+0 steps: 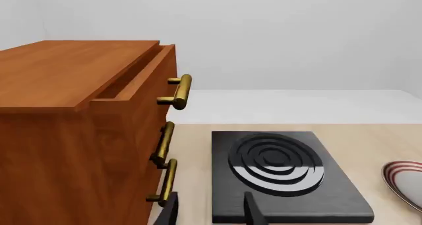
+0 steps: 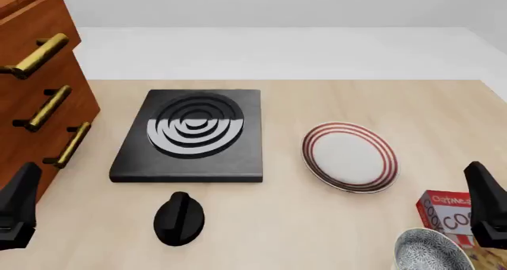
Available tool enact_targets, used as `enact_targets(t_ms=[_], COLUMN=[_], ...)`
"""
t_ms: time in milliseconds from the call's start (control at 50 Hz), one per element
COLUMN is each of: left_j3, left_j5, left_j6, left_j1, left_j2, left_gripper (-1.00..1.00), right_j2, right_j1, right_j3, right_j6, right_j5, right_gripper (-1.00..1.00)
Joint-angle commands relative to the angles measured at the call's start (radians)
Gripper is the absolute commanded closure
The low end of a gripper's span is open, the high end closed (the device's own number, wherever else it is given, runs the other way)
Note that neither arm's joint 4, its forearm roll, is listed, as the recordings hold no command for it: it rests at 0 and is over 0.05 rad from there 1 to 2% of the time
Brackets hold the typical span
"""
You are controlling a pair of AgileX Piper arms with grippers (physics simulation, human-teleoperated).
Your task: Pick the akita bowl on the ramekin and place it on the plate.
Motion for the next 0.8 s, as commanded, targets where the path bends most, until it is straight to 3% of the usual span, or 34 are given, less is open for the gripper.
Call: enact_targets(t_ms=[20, 100, 160, 200, 240, 360, 400, 440, 480, 500, 520, 540, 580, 640, 680, 780, 800], left_j3=[-0.003, -0.003, -0.003, -0.003, -0.003, -0.003, -0.003, -0.003, -0.003, -0.003, -0.003, -0.003, -0.003, -0.003, -0.003, -0.003, -0.003], left_j5=[-0.001, -0.001, -0.001, -0.001, -0.001, -0.001, -0.001, -0.001, -0.001, -0.001, -0.001, -0.001, -0.001, -0.001, -0.001, -0.001, -0.001], left_j6=[0.000, 0.000, 0.000, 0.000, 0.000, 0.000, 0.000, 0.000, 0.000, 0.000, 0.000, 0.000, 0.000, 0.000, 0.000, 0.000, 0.000], left_j1=[0.000, 0.000, 0.000, 0.000, 0.000, 0.000, 0.000, 0.000, 0.000, 0.000, 0.000, 0.000, 0.000, 0.000, 0.000, 0.000, 0.000], left_j2=[0.005, 0.005, 0.005, 0.005, 0.005, 0.005, 0.004, 0.005, 0.004, 0.005, 0.005, 0.005, 0.004, 0.005, 0.005, 0.005, 0.005], left_gripper=[-1.00, -1.00, -1.00, -1.00, -1.00, -1.00, -1.00, -1.00, -1.00, -1.00, -1.00, -1.00, -1.00, -1.00, -1.00, -1.00, -1.00], right_j2=[0.011, 0.041, 0.051, 0.088, 0.087, 0.155, 0.161, 0.169, 0.103, 0.093, 0.092, 0.115, 0.100, 0.077, 0.075, 0.090, 0.084], right_j1=[-0.016, -0.005, -0.003, 0.004, 0.000, -0.006, -0.001, 0.000, 0.006, 0.011, 0.021, 0.013, 0.021, 0.054, 0.090, 0.153, 0.165], right_j3=[0.002, 0.002, 0.002, 0.002, 0.002, -0.004, -0.033, -0.084, -0.142, -0.189, -0.221, -0.263, -0.349, -0.462, -0.554, -0.691, -0.738], right_j6=[0.001, -0.026, -0.017, 0.030, 0.008, 0.050, 0.043, 0.053, 0.002, 0.014, -0.003, -0.056, -0.082, -0.072, -0.132, -0.133, -0.165], right_j5=[-0.012, -0.036, -0.043, -0.064, -0.067, -0.092, -0.057, 0.010, 0.117, 0.183, 0.227, 0.286, 0.401, 0.550, 0.676, 0.860, 0.925], right_gripper=[-1.00, -1.00, -1.00, -1.00, -1.00, -1.00, -1.00, -1.00, -1.00, -1.00, -1.00, -1.00, -1.00, -1.00, -1.00, -1.00, -1.00])
